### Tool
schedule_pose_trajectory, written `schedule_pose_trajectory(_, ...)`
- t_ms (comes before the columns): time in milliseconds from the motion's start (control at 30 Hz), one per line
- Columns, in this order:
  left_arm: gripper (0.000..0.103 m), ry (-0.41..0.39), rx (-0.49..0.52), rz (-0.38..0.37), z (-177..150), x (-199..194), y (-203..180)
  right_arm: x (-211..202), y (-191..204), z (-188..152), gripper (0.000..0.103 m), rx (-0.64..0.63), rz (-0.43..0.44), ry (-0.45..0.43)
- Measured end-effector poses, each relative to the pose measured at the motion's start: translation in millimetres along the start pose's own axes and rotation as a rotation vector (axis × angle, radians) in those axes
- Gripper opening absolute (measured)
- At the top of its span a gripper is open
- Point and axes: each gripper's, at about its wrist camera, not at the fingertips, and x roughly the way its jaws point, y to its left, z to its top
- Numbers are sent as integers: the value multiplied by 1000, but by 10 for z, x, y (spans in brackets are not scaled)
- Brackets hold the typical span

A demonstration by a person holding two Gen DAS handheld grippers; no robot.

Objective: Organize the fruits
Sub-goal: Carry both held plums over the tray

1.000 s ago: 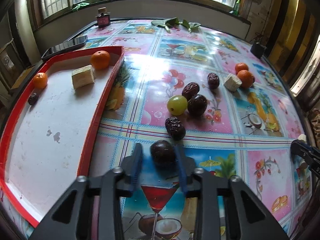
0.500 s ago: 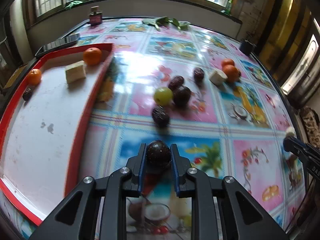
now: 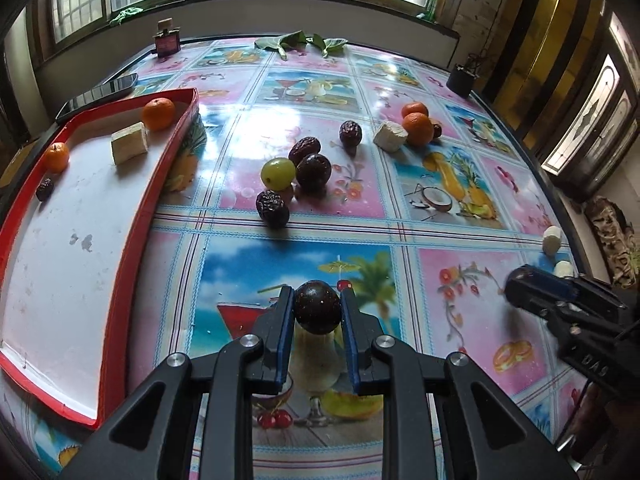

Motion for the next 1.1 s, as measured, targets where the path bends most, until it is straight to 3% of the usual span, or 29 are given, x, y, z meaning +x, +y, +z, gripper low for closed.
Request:
schedule_pose_trajectory(333,22,-43,-18,-20,88,-209,165,101,559,249,30,-87,52,-4)
schedule_pose_trajectory(600,22,-89,-78,1,268,-382,579,185,1109,560,30,-166,105,-20)
schedule_pose_trajectory(867,22,-122,-162,94,429,-469,1285,502,1791,970,30,-238,180,-14)
schedule_pose_trajectory(1100,22,-100,-237,211,551,-323,1947,923,2418,1254,30,-321,211,10)
